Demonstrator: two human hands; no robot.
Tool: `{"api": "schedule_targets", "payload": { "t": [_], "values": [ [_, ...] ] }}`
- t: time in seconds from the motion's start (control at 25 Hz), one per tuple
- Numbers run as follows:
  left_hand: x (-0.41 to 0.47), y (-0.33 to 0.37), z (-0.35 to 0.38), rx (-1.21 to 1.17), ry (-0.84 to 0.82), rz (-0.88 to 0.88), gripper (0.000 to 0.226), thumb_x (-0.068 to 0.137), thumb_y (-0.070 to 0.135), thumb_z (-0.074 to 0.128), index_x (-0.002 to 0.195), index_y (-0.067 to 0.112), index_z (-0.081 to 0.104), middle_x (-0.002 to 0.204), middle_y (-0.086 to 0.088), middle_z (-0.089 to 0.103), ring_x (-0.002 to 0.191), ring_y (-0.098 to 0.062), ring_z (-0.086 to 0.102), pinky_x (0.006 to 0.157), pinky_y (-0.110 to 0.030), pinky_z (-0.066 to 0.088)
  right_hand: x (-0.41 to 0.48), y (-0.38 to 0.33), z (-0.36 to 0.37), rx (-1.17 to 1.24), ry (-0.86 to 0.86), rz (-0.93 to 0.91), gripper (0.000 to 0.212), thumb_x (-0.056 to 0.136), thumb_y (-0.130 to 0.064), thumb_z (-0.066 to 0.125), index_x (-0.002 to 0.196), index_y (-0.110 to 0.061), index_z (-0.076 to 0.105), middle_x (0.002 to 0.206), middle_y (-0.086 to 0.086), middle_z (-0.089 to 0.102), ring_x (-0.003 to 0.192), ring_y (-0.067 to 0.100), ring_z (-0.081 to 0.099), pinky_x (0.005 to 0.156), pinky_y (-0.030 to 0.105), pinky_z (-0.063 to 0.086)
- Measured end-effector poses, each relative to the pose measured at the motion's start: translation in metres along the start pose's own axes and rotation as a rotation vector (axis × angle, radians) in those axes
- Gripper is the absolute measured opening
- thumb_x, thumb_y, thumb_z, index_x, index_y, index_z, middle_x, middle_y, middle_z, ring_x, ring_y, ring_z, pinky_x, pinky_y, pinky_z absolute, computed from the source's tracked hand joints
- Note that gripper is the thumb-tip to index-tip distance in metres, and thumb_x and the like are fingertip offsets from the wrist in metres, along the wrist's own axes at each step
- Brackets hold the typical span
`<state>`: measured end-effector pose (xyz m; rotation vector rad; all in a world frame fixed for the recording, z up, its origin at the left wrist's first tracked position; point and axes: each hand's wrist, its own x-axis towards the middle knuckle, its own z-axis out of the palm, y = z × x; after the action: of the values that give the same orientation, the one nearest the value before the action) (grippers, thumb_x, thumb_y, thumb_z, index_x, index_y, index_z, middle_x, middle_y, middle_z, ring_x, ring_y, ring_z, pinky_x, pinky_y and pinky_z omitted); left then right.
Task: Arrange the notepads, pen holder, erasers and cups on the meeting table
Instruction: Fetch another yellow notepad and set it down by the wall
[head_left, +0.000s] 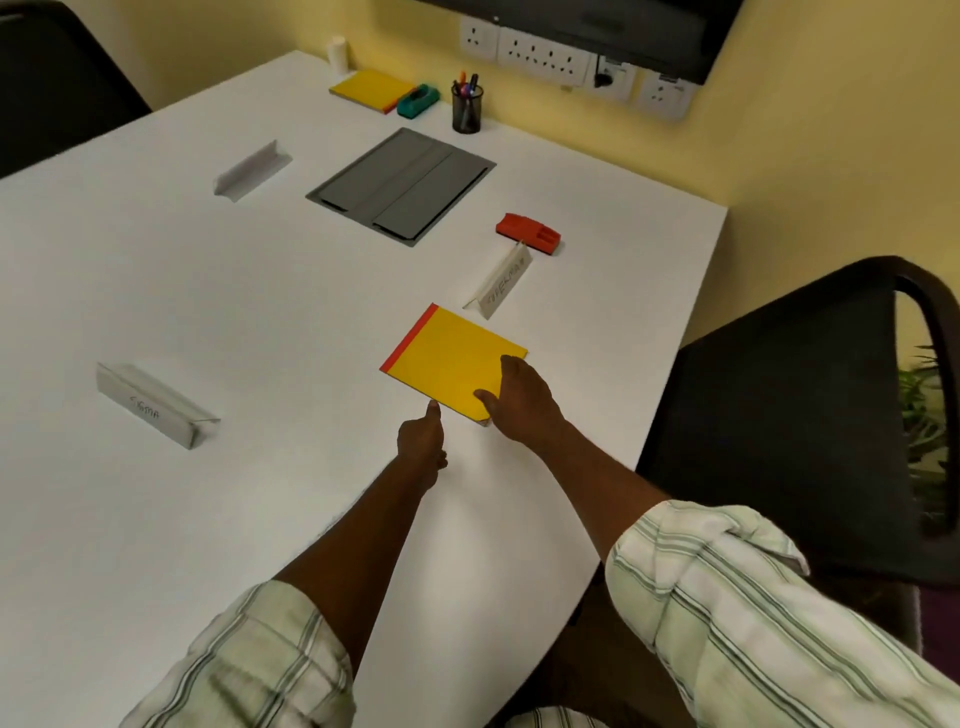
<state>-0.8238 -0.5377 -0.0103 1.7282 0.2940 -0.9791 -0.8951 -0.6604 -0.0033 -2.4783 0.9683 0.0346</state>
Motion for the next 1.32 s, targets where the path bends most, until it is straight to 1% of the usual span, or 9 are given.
{"api": "schedule_targets", "payload": {
  "t": [0.24,0.32,0.4,0.48,0.72,0.88,1.04,1.16,1.32],
  "values": [
    [0.056,0.018,0.04,-0.162,0.113,-0.144,0.052,0.093,0.041,0.054,0.127,0.002,0.046,0.09,-0.011,0.051,0.079,-0.026,0.053,0.081,-0.037,0.048,0.099,0.044,0.007,0.048,-0.082,0.055,0.069,0.095,-0.041,0.051,0.142,0.003,0.028,0.144,0.022,0.036,0.134,0.035,0.034,0.109,0.041,0.028],
    [0.068,0.016,0.047,-0.171,0.15,-0.141,0.054,0.091,0.038,0.058,0.128,0.001,0.045,0.107,-0.013,0.056,0.097,-0.031,0.057,0.088,-0.039,0.049,0.127,0.05,0.011,0.086,-0.07,0.098,0.068,0.096,-0.04,0.05,0.143,0.004,0.026,0.146,0.022,0.033,0.136,0.035,0.031,0.111,0.04,0.025],
    [0.083,0.013,0.053,-0.053,0.218,-0.111,0.055,0.09,0.038,0.06,0.125,-0.002,0.047,0.122,-0.019,0.056,0.111,-0.036,0.056,0.095,-0.043,0.049,0.153,0.053,0.015,0.126,-0.059,0.134,0.066,0.095,-0.038,0.051,0.142,0.004,0.028,0.144,0.022,0.035,0.135,0.035,0.033,0.109,0.04,0.028],
    [0.094,0.01,0.058,0.058,0.264,-0.092,0.055,0.089,0.04,0.06,0.12,-0.004,0.051,0.121,-0.023,0.058,0.111,-0.039,0.057,0.095,-0.044,0.048,0.168,0.055,0.02,0.125,-0.069,0.13,0.064,0.095,-0.037,0.053,0.139,0.003,0.031,0.14,0.022,0.038,0.132,0.035,0.036,0.107,0.04,0.03],
    [0.121,0.015,0.068,-0.059,0.311,-0.172,0.056,0.087,0.036,0.064,0.12,-0.008,0.054,0.121,-0.027,0.06,0.112,-0.041,0.058,0.097,-0.046,0.049,0.193,0.061,0.034,0.048,-0.164,0.088,0.06,0.095,-0.038,0.052,0.138,0.001,0.033,0.139,0.021,0.039,0.129,0.034,0.038,0.106,0.04,0.032],
    [0.128,0.016,0.073,-0.18,0.364,-0.219,0.05,0.086,0.031,0.066,0.12,-0.004,0.053,0.12,-0.023,0.06,0.111,-0.038,0.058,0.097,-0.046,0.049,0.199,0.062,0.042,-0.016,-0.158,0.108,0.057,0.095,-0.042,0.051,0.133,-0.001,0.041,0.135,0.019,0.043,0.125,0.033,0.041,0.102,0.043,0.036],
    [0.13,0.008,0.067,-0.266,0.349,-0.242,0.051,0.081,0.024,0.073,0.12,-0.003,0.052,0.124,-0.022,0.057,0.11,-0.039,0.058,0.097,-0.049,0.048,0.199,0.062,0.046,0.019,-0.194,0.282,0.063,0.092,-0.051,0.05,0.133,-0.004,0.04,0.136,0.018,0.042,0.125,0.034,0.04,0.1,0.046,0.037],
    [0.126,0.002,0.059,-0.273,0.339,-0.241,0.051,0.077,0.019,0.077,0.117,-0.003,0.053,0.122,-0.023,0.057,0.109,-0.04,0.058,0.093,-0.045,0.05,0.193,0.066,0.047,0.076,-0.241,0.336,0.067,0.091,-0.054,0.051,0.133,-0.004,0.038,0.137,0.018,0.04,0.126,0.034,0.039,0.101,0.046,0.037],
    [0.116,-0.014,0.048,-0.157,0.249,-0.255,0.038,0.08,0.009,0.073,0.112,-0.002,0.056,0.118,-0.021,0.061,0.087,-0.027,0.059,0.08,-0.035,0.049,0.173,0.073,0.047,0.125,-0.293,0.398,0.074,0.089,-0.056,0.053,0.134,-0.002,0.034,0.137,0.02,0.039,0.126,0.034,0.039,0.101,0.044,0.037]
  ]
}}
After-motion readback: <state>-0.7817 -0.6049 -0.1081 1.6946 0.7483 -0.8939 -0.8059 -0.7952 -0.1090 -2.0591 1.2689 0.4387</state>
